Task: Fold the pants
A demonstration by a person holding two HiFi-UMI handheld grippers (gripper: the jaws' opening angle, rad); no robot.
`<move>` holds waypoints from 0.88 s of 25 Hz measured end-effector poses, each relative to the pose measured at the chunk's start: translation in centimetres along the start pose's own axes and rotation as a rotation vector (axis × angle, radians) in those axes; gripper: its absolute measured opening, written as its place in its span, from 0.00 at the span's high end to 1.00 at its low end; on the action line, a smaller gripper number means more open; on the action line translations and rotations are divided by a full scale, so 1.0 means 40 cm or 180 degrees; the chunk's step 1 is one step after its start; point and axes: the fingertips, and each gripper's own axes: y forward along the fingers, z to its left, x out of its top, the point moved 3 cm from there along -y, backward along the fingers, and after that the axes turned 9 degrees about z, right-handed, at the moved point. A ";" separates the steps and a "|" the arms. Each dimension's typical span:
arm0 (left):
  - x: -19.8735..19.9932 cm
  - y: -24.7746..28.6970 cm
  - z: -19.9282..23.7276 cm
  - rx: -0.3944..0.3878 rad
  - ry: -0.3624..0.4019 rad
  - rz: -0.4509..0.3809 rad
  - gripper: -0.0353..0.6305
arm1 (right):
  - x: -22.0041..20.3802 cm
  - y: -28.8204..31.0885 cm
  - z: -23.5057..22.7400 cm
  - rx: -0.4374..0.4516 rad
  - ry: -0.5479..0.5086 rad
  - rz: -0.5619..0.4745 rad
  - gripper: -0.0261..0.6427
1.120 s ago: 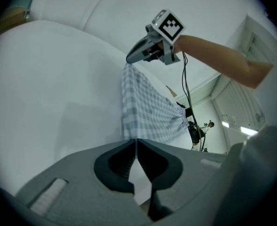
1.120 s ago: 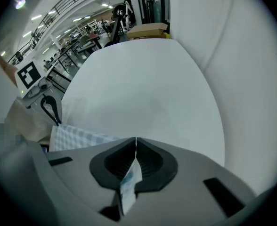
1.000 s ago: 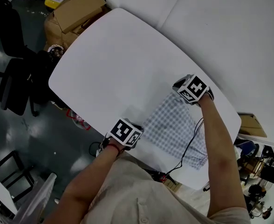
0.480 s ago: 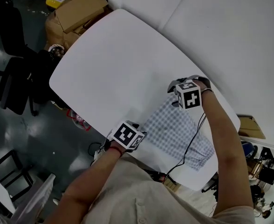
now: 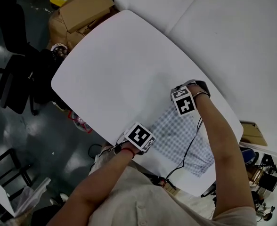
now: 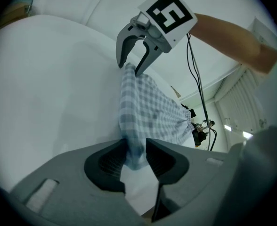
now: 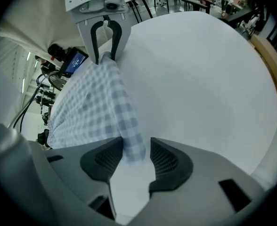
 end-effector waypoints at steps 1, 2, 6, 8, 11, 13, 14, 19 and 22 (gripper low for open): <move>0.003 0.004 0.000 -0.0007 -0.0002 0.0027 0.76 | -0.001 0.006 0.001 0.0041 0.0015 -0.0010 0.68; 0.004 0.008 -0.001 -0.0014 0.0004 0.0057 0.79 | -0.002 0.008 0.001 0.0075 0.0037 -0.0027 0.70; -0.004 0.014 0.008 -0.0080 0.0024 0.0144 0.87 | 0.001 0.006 -0.007 0.0169 0.0023 -0.0053 0.74; -0.011 0.008 0.018 -0.0141 -0.0037 0.0138 0.88 | 0.003 0.007 -0.005 0.0222 -0.0024 -0.0039 0.83; -0.020 -0.012 0.039 -0.0154 -0.0092 0.0146 0.88 | 0.012 -0.002 -0.013 0.0205 -0.0018 -0.0099 0.87; -0.024 -0.034 0.062 -0.0100 -0.0099 0.0141 0.88 | 0.021 -0.022 -0.033 0.0146 -0.0011 -0.0152 0.87; -0.026 -0.050 0.077 -0.0067 -0.0111 0.0126 0.88 | 0.027 -0.037 -0.048 0.0091 -0.0004 -0.0180 0.87; -0.023 -0.196 0.199 0.0256 -0.0125 0.0015 0.88 | 0.058 -0.138 -0.168 -0.0438 0.0226 -0.0423 0.88; 0.009 -0.315 0.293 0.0672 -0.0002 0.0015 0.88 | 0.055 -0.215 -0.253 -0.0877 0.0445 -0.0577 0.88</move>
